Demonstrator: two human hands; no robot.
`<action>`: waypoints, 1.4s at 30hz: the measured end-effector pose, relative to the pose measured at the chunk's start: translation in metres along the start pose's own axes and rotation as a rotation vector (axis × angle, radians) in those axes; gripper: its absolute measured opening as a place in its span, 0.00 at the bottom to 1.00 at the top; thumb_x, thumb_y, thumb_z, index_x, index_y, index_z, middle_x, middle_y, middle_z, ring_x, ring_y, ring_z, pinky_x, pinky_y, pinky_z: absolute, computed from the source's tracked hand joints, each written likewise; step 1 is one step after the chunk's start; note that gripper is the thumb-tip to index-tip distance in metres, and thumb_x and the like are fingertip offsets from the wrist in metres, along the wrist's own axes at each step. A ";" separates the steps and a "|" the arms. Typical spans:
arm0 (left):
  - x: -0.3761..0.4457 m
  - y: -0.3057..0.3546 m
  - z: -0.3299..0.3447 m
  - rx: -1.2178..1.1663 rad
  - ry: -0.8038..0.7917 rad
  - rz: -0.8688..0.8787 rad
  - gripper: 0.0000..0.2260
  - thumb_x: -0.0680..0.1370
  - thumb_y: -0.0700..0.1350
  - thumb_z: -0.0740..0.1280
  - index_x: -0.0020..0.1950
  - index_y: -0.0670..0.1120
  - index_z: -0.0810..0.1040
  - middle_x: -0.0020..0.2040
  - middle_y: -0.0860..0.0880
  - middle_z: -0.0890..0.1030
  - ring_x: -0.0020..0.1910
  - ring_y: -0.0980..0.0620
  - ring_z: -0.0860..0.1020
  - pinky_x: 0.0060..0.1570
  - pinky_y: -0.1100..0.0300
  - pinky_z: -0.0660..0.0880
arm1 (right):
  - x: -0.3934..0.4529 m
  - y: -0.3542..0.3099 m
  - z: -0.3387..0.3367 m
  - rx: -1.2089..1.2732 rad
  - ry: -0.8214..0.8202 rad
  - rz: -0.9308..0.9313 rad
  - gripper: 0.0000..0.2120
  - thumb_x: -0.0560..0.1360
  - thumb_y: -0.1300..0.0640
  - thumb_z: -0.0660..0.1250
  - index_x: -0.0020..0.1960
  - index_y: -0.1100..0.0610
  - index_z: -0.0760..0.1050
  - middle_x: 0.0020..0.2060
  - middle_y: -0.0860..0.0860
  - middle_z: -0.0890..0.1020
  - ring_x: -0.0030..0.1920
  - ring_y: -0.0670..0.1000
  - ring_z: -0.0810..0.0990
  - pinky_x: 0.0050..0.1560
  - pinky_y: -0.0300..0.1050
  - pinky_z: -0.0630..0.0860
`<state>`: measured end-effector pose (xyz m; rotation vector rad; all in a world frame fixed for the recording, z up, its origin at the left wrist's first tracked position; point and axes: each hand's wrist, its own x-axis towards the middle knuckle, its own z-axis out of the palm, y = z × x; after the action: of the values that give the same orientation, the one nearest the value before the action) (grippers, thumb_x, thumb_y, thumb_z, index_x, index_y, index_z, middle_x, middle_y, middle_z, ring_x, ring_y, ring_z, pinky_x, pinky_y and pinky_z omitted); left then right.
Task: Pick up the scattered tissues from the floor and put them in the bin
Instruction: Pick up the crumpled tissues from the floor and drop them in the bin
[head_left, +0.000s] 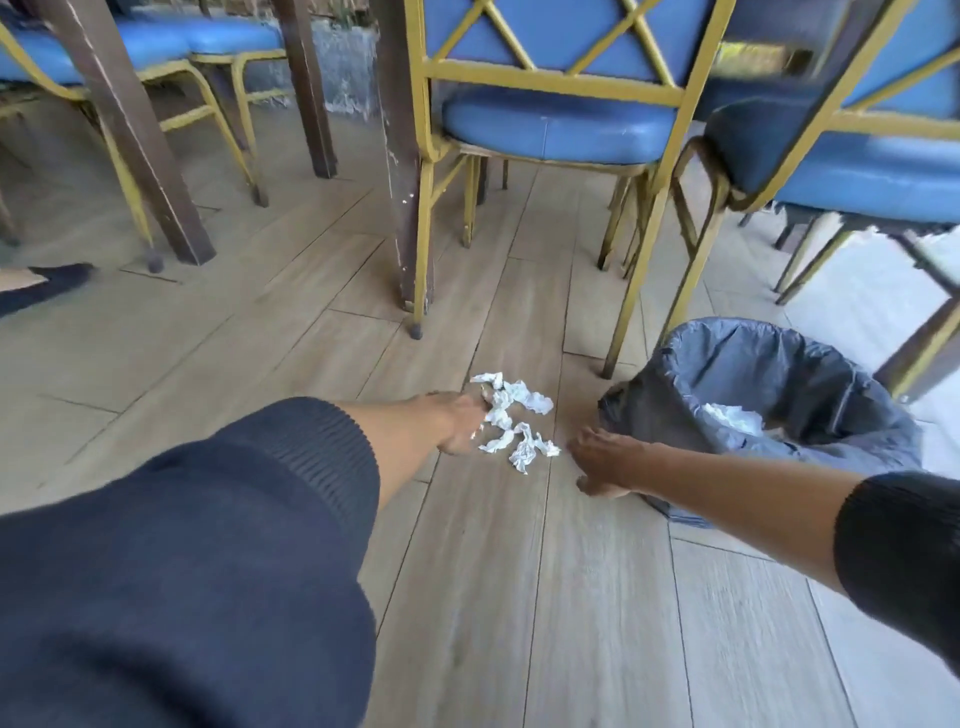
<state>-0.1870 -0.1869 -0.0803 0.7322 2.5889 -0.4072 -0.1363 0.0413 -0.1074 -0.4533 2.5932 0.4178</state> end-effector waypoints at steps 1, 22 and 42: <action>0.000 -0.005 0.010 0.022 -0.028 -0.010 0.14 0.78 0.48 0.63 0.62 0.44 0.76 0.60 0.46 0.76 0.55 0.42 0.79 0.49 0.54 0.76 | -0.002 -0.003 0.000 0.001 -0.051 0.004 0.23 0.80 0.50 0.60 0.70 0.62 0.67 0.67 0.60 0.71 0.68 0.59 0.70 0.66 0.55 0.73; 0.083 -0.060 0.121 -0.601 0.365 -0.234 0.15 0.78 0.38 0.64 0.65 0.45 0.74 0.63 0.44 0.75 0.59 0.42 0.78 0.53 0.52 0.76 | 0.104 -0.017 0.011 0.029 -0.165 -0.084 0.18 0.80 0.50 0.62 0.64 0.61 0.71 0.63 0.58 0.74 0.58 0.57 0.78 0.54 0.49 0.77; 0.113 -0.058 0.145 -0.882 0.548 -0.176 0.21 0.82 0.60 0.59 0.35 0.47 0.68 0.36 0.48 0.72 0.39 0.46 0.74 0.38 0.55 0.69 | 0.165 -0.024 -0.001 0.232 0.168 0.015 0.10 0.75 0.60 0.62 0.56 0.58 0.74 0.52 0.56 0.81 0.47 0.58 0.81 0.45 0.51 0.80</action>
<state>-0.2615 -0.2414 -0.2499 0.3065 2.8962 0.9723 -0.2649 -0.0204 -0.1938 -0.4029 2.7646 0.0833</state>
